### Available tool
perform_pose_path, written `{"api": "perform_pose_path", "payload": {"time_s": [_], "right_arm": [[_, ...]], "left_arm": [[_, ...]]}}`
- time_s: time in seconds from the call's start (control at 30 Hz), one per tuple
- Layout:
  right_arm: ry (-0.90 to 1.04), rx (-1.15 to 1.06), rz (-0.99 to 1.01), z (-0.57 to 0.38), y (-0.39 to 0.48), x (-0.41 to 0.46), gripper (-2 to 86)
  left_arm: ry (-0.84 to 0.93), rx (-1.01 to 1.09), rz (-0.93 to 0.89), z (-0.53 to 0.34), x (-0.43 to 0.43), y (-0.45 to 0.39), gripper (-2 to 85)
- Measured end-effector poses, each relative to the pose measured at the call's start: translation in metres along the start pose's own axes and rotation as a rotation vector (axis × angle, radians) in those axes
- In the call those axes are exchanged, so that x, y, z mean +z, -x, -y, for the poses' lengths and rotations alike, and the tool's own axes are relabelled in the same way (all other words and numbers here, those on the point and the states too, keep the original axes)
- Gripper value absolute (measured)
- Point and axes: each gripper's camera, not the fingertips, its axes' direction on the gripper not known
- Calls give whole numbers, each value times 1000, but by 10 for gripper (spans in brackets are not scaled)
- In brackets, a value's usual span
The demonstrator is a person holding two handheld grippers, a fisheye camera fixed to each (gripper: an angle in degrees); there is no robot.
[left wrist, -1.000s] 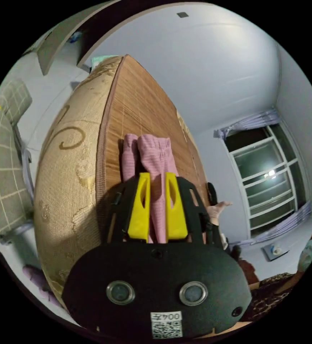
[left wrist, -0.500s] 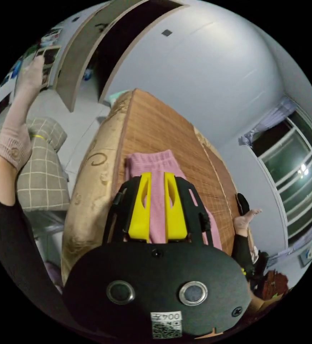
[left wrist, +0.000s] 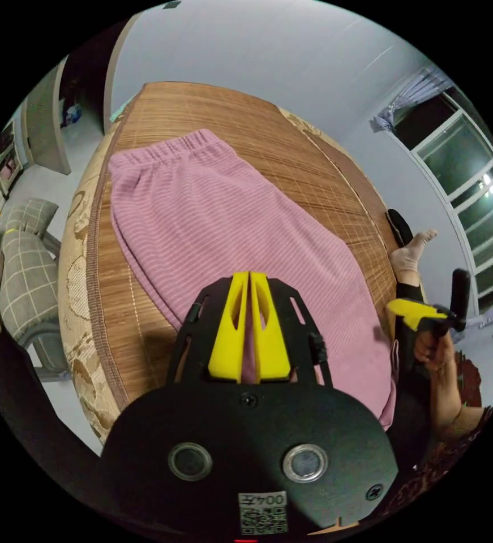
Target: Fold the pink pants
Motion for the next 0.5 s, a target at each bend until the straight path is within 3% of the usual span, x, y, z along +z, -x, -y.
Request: {"api": "perform_pose_path", "payload": {"time_s": [0.23, 0.5], "right_arm": [[-6, -25, 3, 0, -14, 9, 49], [-59, -128, 125, -8, -14, -7, 32]], "left_arm": [[32, 160, -90, 24, -5, -102, 107], [157, 185, 68, 19, 32, -127, 113]]}}
